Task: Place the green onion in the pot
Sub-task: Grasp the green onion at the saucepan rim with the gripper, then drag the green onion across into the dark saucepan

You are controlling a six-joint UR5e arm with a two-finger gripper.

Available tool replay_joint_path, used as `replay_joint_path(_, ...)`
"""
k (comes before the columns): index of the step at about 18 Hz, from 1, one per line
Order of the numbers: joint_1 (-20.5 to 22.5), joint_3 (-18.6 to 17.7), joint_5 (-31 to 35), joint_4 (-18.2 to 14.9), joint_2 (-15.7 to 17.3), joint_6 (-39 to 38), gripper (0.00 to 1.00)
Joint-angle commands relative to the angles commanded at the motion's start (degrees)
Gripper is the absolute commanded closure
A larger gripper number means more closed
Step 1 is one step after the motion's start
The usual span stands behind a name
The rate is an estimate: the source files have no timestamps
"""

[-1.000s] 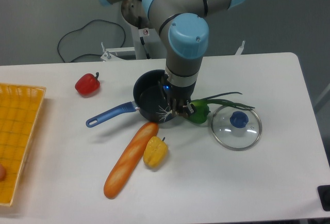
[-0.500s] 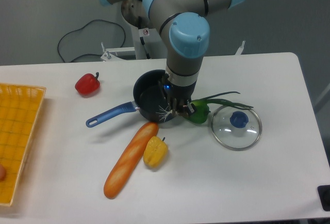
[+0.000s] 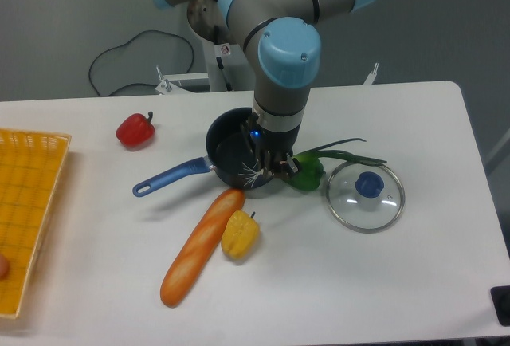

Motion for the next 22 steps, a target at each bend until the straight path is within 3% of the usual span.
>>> replay_joint_path(4, -1.0, -1.8, 0.0, -0.2, 1.8, 0.0, 0.86)
replay_joint_path(11, -3.2, -1.9, -0.4, -7.6, 4.5, -0.8, 0.86)
replay_joint_path(22, -6.9, 0.7, -9.0, -7.1, 4.2, -14.4, 0.86)
